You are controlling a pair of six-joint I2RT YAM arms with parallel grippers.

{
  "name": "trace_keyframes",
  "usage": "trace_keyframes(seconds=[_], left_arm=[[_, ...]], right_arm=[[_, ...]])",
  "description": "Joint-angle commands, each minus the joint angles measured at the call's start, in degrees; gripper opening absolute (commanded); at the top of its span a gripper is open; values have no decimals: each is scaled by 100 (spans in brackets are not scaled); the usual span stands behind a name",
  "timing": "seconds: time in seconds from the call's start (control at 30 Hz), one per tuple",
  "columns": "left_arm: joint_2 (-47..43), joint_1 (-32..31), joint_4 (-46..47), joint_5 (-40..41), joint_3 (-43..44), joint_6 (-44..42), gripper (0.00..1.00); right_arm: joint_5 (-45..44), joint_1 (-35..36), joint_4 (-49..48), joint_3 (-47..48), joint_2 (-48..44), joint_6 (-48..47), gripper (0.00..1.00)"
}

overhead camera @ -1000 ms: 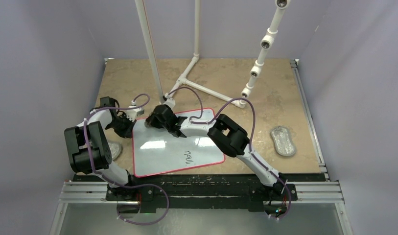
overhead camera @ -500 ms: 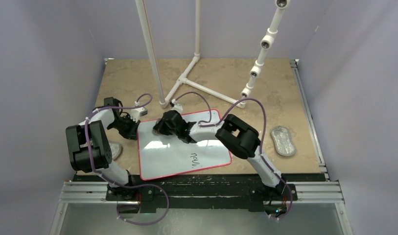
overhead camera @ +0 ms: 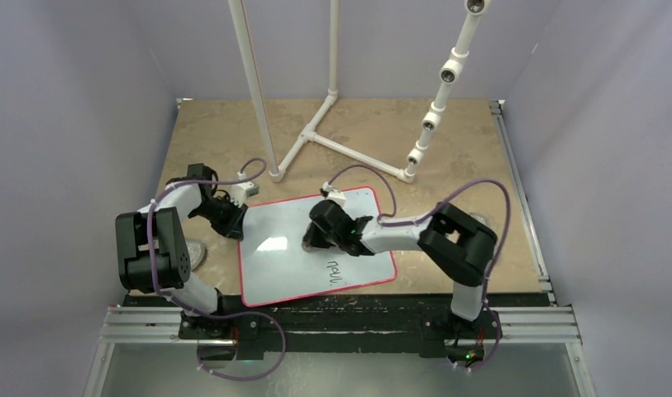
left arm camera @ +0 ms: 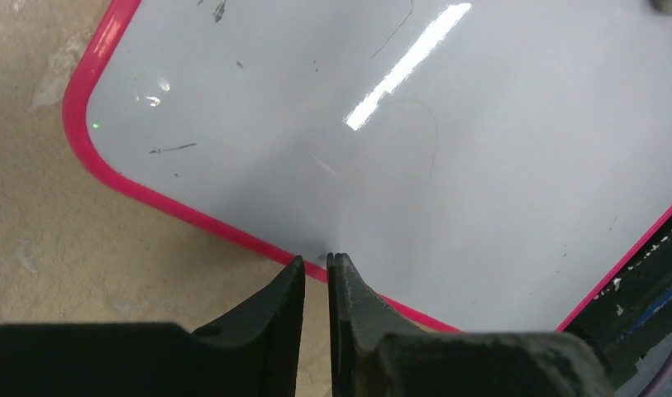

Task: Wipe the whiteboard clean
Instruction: Hold the whiteboard at the center of the board.

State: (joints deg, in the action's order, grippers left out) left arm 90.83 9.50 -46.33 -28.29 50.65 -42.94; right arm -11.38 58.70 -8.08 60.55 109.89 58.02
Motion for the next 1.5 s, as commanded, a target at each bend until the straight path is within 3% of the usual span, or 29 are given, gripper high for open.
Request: trace_keyframes(seconds=[0.0,0.23,0.33,0.5,0.67,0.87,0.97,1.07,1.3,1.47], left_arm=[[-223,-376,203,159,-96,107,17],[214,-712,941,1179,-452,291,12],[352,-742,1100,1394,-599,296,5],[317,-781,1127,1504,-691,288,0],[398,-802,1150,1617,-645,295,0],[418,-800,1224,1738,-667,290,0],[411,-800,1236,1744,-703,288,0],[382,-801,1231,1714,-713,292,0],[349,-800,1150,1602,-672,295,0],[322,-802,1097,1581,-672,248,0]], right_arm=[[324,-37,1229,-1329,-1001,-361,0],[546,-40,1595,-2814,-2461,-58,0],[803,-17,1130,-2840,-2280,-136,0],[2033,440,-241,-2303,-1555,-779,0],[1855,459,622,-2387,-1527,-535,0],[654,242,2376,-3221,-3227,374,0],[675,117,2426,-3477,-3719,464,0],[905,116,1877,-3526,-3400,420,0],[1776,341,204,-2441,-1657,-175,0],[2047,357,484,-2089,-1313,-277,0]])
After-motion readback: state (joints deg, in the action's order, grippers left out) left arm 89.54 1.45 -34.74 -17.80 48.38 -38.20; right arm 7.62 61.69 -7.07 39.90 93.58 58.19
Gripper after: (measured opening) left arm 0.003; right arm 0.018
